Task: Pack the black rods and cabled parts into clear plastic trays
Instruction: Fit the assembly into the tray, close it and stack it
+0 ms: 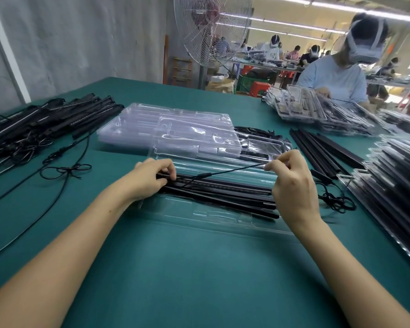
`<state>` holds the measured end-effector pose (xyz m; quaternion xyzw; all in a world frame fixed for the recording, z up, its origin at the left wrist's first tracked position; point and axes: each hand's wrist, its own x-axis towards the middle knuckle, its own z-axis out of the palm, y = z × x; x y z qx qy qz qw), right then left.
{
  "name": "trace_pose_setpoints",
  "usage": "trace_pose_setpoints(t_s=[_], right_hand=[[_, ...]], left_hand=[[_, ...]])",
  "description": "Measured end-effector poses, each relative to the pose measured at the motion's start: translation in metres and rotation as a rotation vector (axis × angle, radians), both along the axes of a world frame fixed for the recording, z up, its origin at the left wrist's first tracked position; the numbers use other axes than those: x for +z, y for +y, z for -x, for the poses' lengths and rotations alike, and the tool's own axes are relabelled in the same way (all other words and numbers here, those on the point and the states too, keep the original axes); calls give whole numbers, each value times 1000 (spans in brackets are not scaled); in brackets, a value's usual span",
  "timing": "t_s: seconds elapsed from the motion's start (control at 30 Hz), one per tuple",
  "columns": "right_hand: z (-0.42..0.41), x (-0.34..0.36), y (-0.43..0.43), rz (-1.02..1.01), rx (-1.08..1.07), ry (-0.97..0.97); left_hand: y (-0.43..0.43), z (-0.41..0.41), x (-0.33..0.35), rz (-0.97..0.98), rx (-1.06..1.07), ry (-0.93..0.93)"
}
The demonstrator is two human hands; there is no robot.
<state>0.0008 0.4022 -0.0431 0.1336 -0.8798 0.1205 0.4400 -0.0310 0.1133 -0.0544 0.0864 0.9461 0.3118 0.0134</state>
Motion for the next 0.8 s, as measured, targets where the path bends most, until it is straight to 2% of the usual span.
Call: trace_pose_setpoints(t_s=[0.4, 0.6, 0.67, 0.73, 0.8], right_hand=[[-3, 0, -9, -87, -35, -35], [-3, -2, -11, -82, -41, -101], [-2, -3, -10, -49, -23, -160], [-1, -2, -5, 55, 23, -302], [-3, -2, 1, 54, 63, -458]], left_hand=[[3, 0, 0, -115, 47, -34], [5, 0, 2, -69, 75, -53], [8, 1, 1, -43, 101, -53], [12, 1, 1, -16, 121, -46], [15, 0, 1, 4, 136, -40]])
